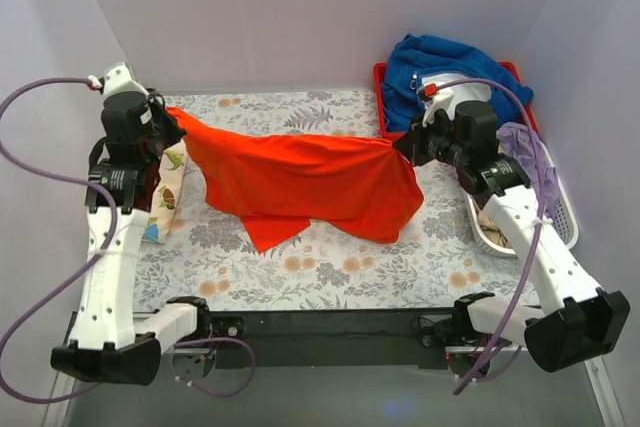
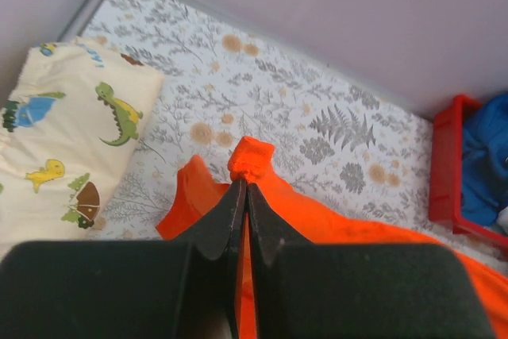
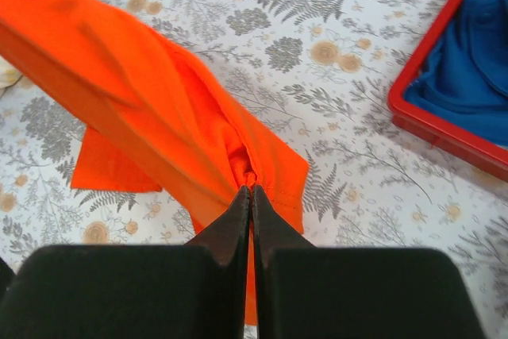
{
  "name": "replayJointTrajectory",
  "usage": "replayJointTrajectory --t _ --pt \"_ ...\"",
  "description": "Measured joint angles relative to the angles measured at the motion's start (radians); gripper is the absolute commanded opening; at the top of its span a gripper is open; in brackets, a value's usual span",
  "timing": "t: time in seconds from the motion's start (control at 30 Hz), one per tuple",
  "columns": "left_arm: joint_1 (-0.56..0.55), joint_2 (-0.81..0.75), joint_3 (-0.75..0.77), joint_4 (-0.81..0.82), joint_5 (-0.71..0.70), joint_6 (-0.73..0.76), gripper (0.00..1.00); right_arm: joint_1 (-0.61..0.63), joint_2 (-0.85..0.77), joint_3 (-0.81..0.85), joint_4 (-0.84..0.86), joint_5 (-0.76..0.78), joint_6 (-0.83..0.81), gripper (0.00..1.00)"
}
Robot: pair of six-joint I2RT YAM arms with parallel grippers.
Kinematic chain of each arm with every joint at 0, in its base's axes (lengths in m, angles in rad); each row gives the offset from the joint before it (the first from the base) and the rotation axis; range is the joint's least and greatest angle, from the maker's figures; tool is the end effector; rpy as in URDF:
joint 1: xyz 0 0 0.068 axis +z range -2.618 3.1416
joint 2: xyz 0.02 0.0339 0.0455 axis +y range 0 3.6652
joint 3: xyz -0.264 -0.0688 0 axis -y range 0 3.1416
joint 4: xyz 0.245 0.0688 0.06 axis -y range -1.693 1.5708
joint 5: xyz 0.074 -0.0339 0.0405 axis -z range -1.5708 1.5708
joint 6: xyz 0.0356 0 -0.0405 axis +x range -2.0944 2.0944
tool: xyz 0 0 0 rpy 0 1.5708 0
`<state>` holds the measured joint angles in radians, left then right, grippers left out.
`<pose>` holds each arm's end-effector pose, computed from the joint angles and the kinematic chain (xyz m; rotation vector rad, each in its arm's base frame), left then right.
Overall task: Fold and stack the t-shirts
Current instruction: Flatten the tshirt out
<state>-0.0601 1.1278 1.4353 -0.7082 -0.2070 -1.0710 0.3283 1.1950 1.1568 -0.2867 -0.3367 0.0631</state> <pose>0.2224 -0.0061 0.4409 -1.0870 1.6806 -0.5337 0.2539 0.0989 0.3753 -0.4824 1.8576 0.5837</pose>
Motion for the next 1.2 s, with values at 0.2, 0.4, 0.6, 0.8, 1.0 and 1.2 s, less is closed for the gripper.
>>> replayJointTrajectory --t 0.2,0.4,0.6,0.8,1.0,1.2 --pt "0.0 -0.142 0.072 -0.07 -0.074 -0.009 0.0 0.0 -0.195 -0.001 -0.142 0.091 -0.014 0.01" --pt "-0.002 -0.241 0.204 -0.145 -0.083 -0.028 0.0 0.0 -0.397 0.115 -0.275 0.109 -0.002 0.01" --pt "-0.026 -0.481 0.206 -0.143 -0.08 -0.068 0.0 0.0 -0.568 0.275 -0.363 0.062 0.015 0.01" --pt "-0.058 -0.623 0.369 -0.089 -0.074 -0.095 0.0 0.0 -0.608 0.467 -0.374 -0.024 0.0 0.01" --pt "-0.082 -0.667 0.46 -0.059 -0.076 -0.109 0.0 0.0 -0.609 0.472 -0.372 -0.085 -0.017 0.01" --pt "-0.103 -0.64 0.333 -0.056 -0.108 -0.118 0.0 0.001 -0.59 0.19 -0.326 -0.116 -0.009 0.01"
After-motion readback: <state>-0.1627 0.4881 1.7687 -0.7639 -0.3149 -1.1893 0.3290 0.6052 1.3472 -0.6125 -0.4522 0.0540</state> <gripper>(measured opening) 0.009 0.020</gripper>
